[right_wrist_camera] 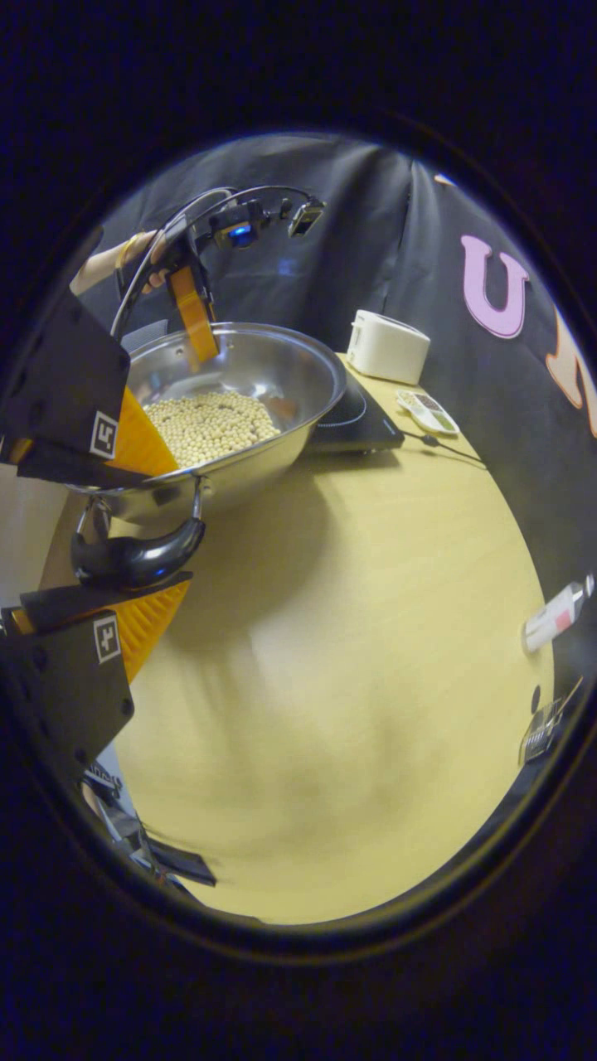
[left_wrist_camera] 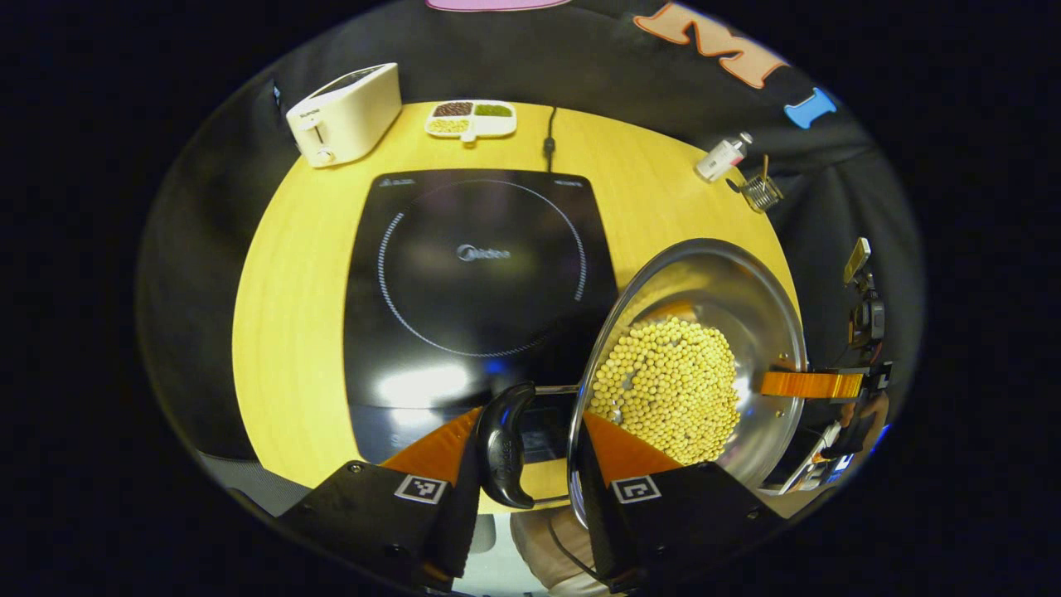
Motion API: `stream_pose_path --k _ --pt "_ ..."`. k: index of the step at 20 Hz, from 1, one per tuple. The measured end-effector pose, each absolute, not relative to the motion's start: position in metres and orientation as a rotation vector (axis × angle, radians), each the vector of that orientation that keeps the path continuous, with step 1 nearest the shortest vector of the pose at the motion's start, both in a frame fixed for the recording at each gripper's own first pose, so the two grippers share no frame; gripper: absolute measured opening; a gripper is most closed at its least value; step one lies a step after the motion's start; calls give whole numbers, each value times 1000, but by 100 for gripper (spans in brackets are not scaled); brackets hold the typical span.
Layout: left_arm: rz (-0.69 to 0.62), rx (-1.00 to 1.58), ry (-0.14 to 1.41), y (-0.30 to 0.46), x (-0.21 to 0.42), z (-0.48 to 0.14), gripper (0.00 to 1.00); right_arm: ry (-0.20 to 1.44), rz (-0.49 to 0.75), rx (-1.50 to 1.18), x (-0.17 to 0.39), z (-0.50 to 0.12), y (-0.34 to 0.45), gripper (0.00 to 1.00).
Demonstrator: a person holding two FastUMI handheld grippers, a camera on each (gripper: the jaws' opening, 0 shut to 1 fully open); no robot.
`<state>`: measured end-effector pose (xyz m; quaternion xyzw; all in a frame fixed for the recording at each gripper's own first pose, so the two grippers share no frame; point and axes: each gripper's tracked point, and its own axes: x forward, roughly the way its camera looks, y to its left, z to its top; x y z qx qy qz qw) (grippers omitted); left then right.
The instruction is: First push the handle of the pot to place it horizontally, then grasp the pot with both hands and set it on the induction cooktop.
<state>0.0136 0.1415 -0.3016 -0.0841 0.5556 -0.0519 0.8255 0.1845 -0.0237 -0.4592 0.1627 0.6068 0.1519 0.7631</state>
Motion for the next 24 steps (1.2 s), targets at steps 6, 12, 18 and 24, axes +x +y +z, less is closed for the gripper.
stream_pose_path --k 6,12,18,24 --pt "-81 -151 1078 213 56 -297 58 1255 338 352 186 -462 -21 53" --pt "-37 -125 986 256 98 -293 58 1183 341 336 198 -458 -26 54" --pt "-7 -105 952 277 128 -298 57 1125 335 312 213 -451 -34 47" --pt "27 -81 962 295 139 -310 57 1115 333 323 218 -453 -42 48"
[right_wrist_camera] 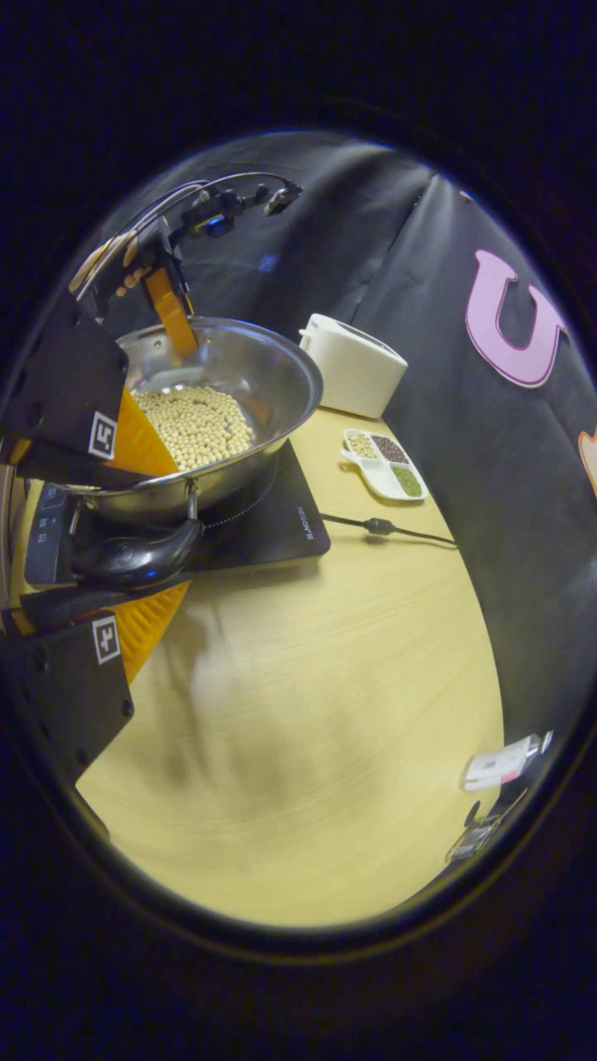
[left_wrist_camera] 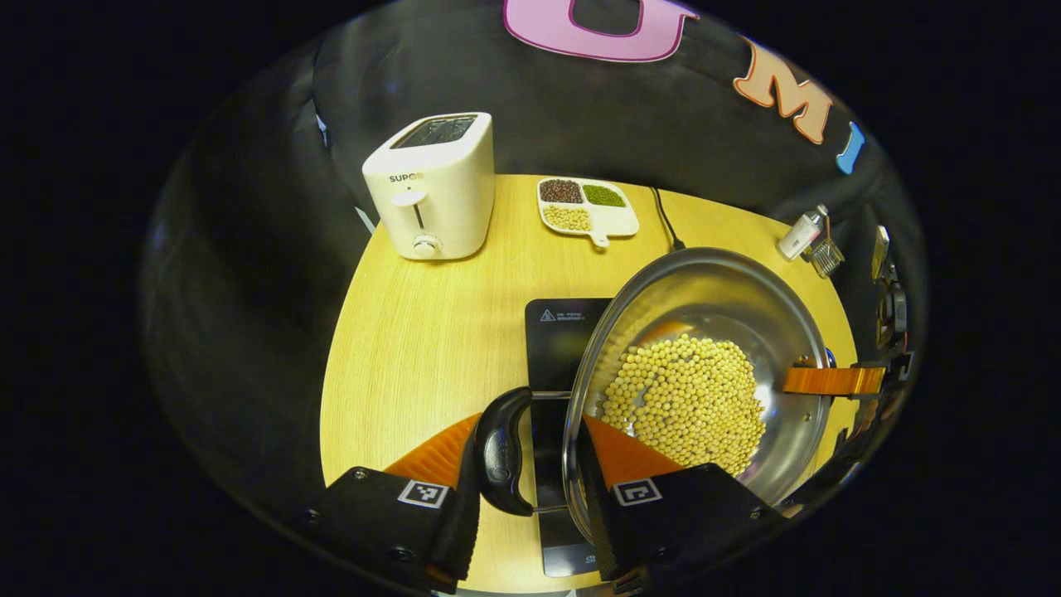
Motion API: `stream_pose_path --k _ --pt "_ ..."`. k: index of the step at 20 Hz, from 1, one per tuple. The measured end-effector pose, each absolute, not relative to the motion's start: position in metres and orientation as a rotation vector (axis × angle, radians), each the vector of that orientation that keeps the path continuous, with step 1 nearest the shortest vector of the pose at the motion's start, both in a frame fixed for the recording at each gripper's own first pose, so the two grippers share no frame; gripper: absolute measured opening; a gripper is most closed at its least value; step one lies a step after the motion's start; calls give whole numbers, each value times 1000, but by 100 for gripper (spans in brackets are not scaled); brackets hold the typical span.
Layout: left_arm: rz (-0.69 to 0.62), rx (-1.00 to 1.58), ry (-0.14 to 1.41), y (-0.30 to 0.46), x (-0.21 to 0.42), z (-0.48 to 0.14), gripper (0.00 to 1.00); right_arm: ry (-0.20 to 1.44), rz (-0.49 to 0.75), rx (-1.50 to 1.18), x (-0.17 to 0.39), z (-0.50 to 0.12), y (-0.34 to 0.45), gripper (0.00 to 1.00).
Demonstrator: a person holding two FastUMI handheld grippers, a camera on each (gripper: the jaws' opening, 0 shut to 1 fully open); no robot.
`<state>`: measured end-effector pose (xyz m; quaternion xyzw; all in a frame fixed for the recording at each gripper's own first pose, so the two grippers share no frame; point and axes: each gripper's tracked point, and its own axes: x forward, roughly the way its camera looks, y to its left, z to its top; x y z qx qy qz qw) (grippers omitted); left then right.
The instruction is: First push the handle of the pot to place it horizontally, then grasp the pot with both hands and set it on the induction cooktop.
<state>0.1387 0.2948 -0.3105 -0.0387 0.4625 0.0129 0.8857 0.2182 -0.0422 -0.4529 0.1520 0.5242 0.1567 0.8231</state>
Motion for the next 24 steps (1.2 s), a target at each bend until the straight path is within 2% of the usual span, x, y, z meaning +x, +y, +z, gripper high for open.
stream_pose_path --k 1,2,3,4,5,11,12,17,18,19,20,21,22,23,24 --pt "29 -88 971 295 139 -315 57 1115 329 319 219 -455 -39 48" --pt "29 -94 977 295 141 -318 57 1115 326 317 221 -455 -39 53" --pt "29 -98 982 295 140 -319 58 1112 322 318 222 -457 -36 48" --pt "28 -100 982 295 141 -321 58 1109 321 324 223 -459 -33 48" --pt "24 -102 978 295 141 -321 58 1101 319 329 225 -458 -32 54" --pt "21 -102 967 295 141 -320 60 1085 321 326 226 -457 -35 53" --pt "21 -102 968 295 140 -321 60 1084 322 326 225 -457 -36 48" --pt "49 -75 938 298 138 -320 65 1057 332 375 225 -444 -33 50" --pt "82 -42 908 303 139 -316 66 1039 334 393 226 -436 -34 67" --pt "119 -1 863 309 140 -310 77 1010 320 393 228 -433 -40 84" --pt "144 14 817 313 140 -299 84 978 310 382 229 -427 -47 90" --pt "154 3 775 310 140 -294 100 943 295 366 227 -422 -55 94" --pt "161 -16 733 307 139 -284 100 909 278 350 226 -416 -62 100" --pt "172 -28 698 307 134 -276 98 873 266 338 225 -407 -70 94" --pt "180 -30 673 306 129 -269 98 845 252 328 224 -400 -76 94"
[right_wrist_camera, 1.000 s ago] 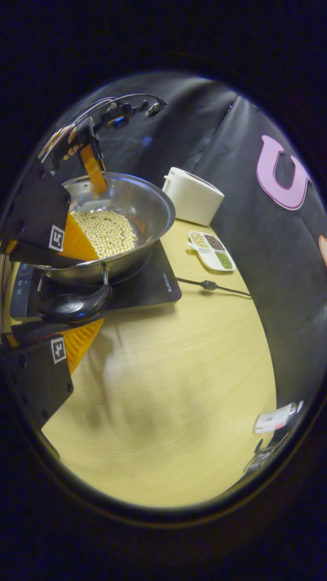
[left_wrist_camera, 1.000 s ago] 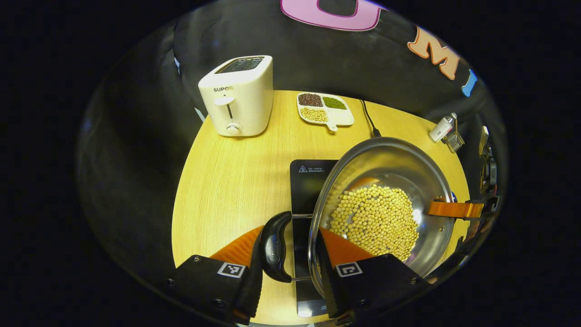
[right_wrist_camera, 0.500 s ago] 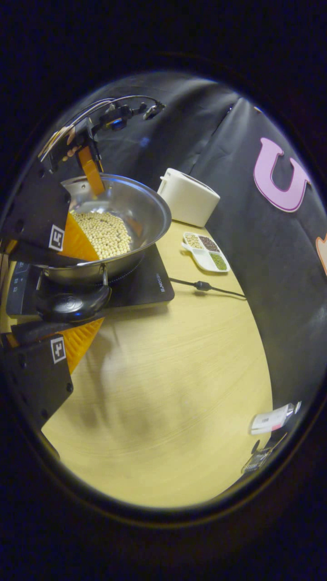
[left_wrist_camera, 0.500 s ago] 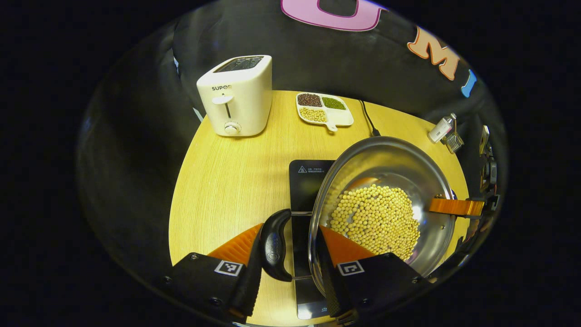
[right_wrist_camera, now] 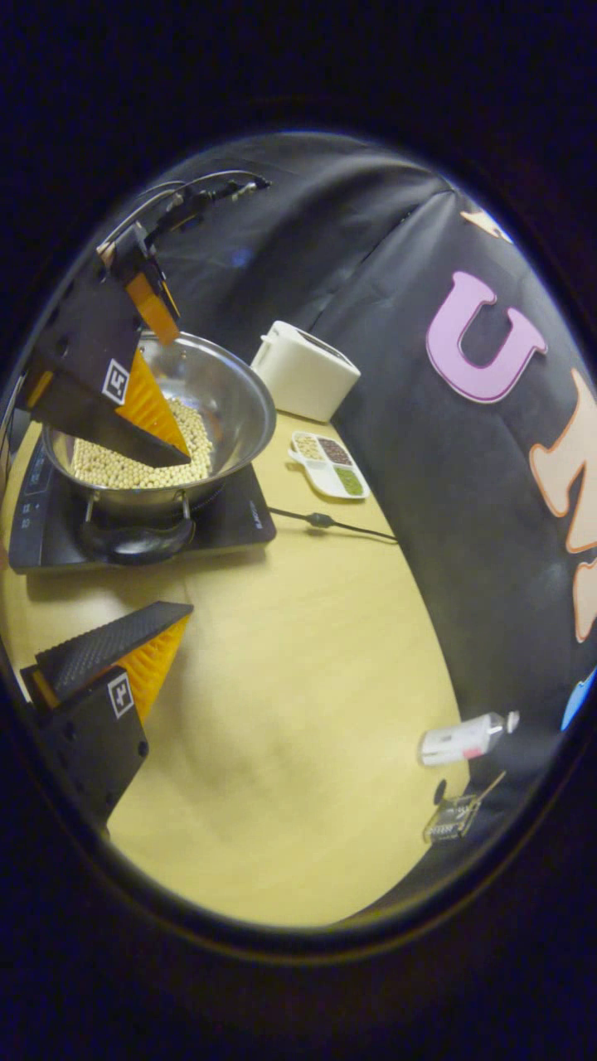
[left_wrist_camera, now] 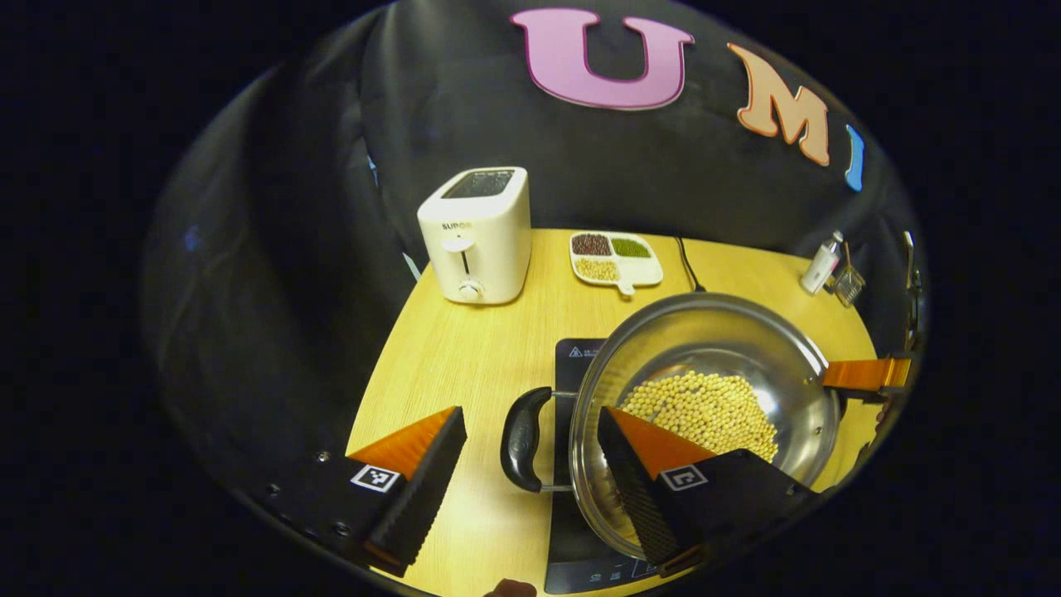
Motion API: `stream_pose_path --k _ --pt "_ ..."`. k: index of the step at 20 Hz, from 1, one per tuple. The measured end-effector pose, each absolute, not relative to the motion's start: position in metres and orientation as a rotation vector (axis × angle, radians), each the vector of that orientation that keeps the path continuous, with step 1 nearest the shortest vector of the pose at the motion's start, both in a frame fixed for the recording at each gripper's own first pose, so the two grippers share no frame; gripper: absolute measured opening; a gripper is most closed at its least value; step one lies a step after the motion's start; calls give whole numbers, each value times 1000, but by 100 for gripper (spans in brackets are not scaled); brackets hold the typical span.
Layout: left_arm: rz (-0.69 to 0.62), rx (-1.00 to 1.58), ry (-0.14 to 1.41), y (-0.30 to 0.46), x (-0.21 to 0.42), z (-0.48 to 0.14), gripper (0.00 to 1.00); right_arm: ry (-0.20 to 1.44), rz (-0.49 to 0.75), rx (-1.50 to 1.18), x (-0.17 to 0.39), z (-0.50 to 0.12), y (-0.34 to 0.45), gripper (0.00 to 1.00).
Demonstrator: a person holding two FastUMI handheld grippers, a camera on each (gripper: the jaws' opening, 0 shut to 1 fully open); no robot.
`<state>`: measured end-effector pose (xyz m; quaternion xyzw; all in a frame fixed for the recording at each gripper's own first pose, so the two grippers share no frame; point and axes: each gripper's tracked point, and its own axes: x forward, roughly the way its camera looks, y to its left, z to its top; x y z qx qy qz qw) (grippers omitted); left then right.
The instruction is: First push the handle of the pot to place it horizontally, then grasp the pot with both hands and set it on the induction cooktop.
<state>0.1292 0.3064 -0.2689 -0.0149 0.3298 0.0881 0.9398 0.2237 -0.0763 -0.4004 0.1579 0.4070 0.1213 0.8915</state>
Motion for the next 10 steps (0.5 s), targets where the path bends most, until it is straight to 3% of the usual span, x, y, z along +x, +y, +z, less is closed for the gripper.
stream_pose_path --k 1,2,6,7,8,10 --pt "185 -31 659 305 124 -263 98 817 237 314 220 -392 -85 100" --pt "186 -32 649 303 119 -258 98 789 219 299 217 -384 -94 94" --pt "156 -61 634 288 102 -247 98 697 130 262 198 -350 -130 93" --pt "148 -63 635 281 96 -245 98 679 109 256 193 -342 -140 100" --pt "143 -57 630 276 92 -241 98 665 94 249 188 -336 -149 93" --pt "132 -33 616 263 86 -231 98 650 72 237 176 -326 -164 93"
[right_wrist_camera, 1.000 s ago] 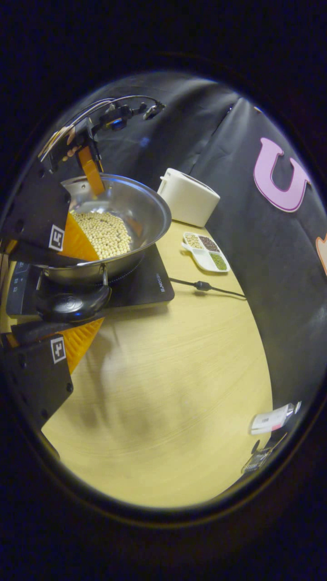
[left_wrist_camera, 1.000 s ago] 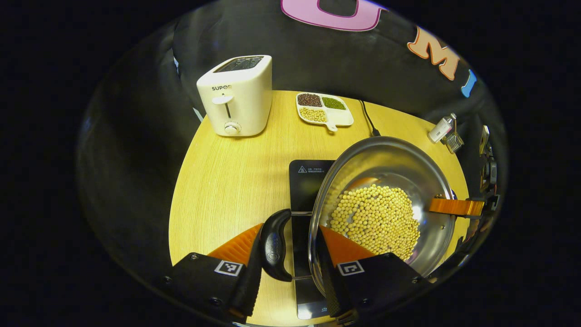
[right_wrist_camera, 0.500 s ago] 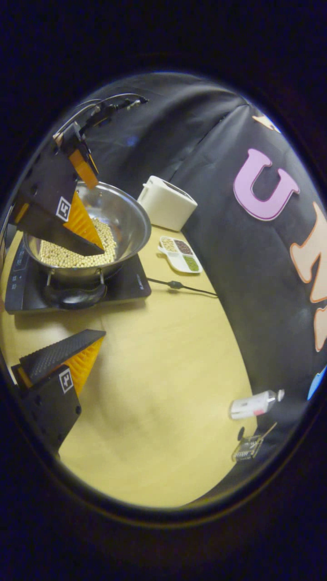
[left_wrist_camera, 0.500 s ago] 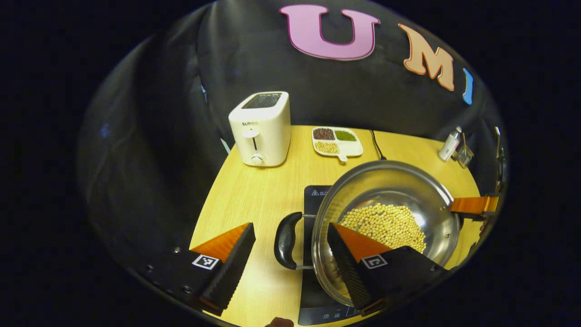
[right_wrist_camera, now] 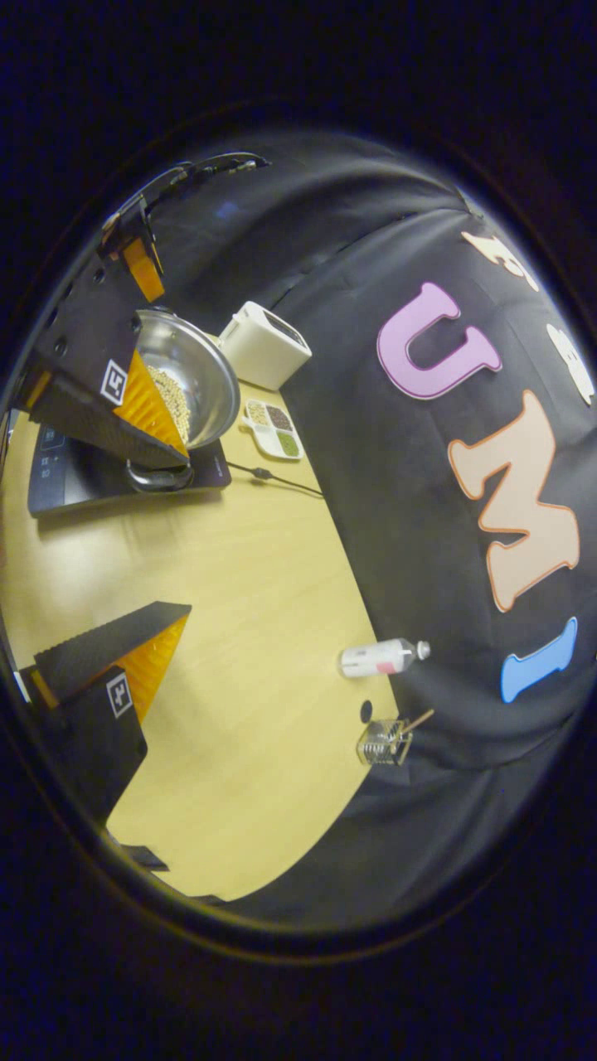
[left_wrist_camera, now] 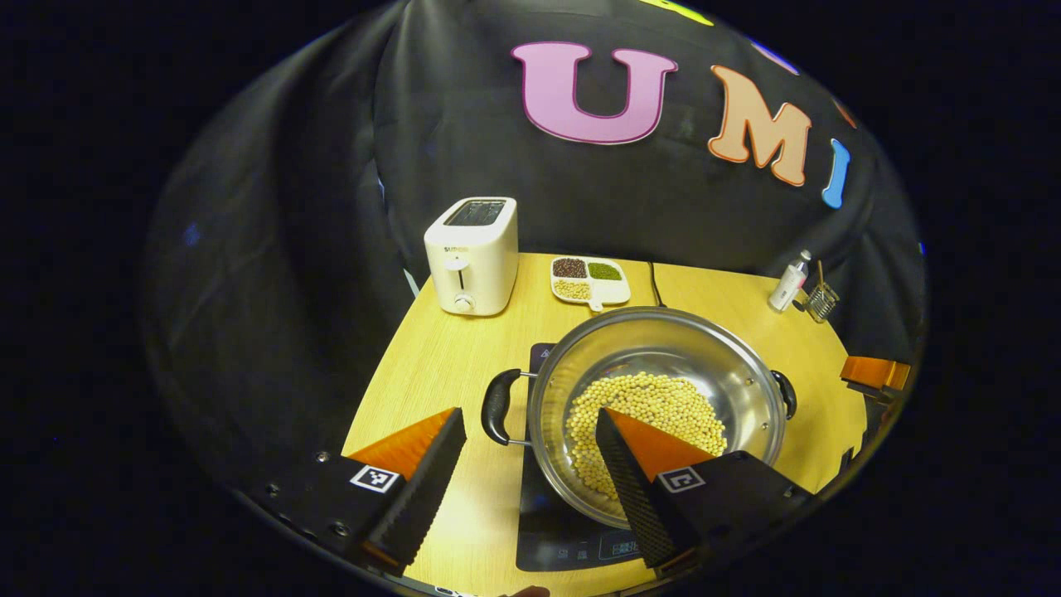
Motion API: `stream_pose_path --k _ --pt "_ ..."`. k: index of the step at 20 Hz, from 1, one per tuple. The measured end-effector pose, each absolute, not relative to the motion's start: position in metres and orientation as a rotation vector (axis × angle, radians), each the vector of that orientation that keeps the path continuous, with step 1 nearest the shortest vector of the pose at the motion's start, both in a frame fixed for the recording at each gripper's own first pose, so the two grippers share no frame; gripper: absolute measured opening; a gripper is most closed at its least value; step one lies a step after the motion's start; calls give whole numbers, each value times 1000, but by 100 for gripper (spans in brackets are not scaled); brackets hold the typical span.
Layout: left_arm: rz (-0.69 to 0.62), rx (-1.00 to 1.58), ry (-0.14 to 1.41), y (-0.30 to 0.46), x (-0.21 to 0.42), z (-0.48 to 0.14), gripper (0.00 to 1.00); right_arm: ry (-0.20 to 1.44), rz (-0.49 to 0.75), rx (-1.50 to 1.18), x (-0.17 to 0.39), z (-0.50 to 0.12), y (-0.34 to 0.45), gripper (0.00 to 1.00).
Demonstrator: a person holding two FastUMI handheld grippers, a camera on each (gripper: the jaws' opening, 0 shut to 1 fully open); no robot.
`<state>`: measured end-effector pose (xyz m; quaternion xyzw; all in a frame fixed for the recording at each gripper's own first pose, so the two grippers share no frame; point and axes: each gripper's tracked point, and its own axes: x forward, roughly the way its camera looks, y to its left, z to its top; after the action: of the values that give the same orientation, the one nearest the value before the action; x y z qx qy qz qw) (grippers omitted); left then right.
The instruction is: First push the handle of the pot to place it horizontally, then grasp the pot with both hands and set it on the induction cooktop.
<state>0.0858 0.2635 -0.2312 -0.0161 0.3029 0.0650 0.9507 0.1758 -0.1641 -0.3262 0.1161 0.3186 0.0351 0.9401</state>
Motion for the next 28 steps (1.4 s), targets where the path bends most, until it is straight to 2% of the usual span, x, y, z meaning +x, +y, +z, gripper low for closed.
stream_pose_path --k 7,8,14,15,21,24,28 --pt "57 31 497 172 82 -181 97 517 75 207 150 -257 -213 92" --pt "54 26 463 155 81 -170 97 493 87 182 147 -246 -222 100" --pt "62 29 315 55 62 -109 96 319 164 71 156 -150 -280 100" --pt "65 37 279 42 61 -95 96 284 171 56 158 -136 -290 92" --pt "104 72 75 -30 41 -26 95 113 201 -51 148 -48 -353 92" --pt "133 51 33 -58 27 -14 95 63 202 -138 132 -25 -378 92" --pt "191 65 -12 -71 11 -5 96 53 214 -169 116 -28 -398 93"
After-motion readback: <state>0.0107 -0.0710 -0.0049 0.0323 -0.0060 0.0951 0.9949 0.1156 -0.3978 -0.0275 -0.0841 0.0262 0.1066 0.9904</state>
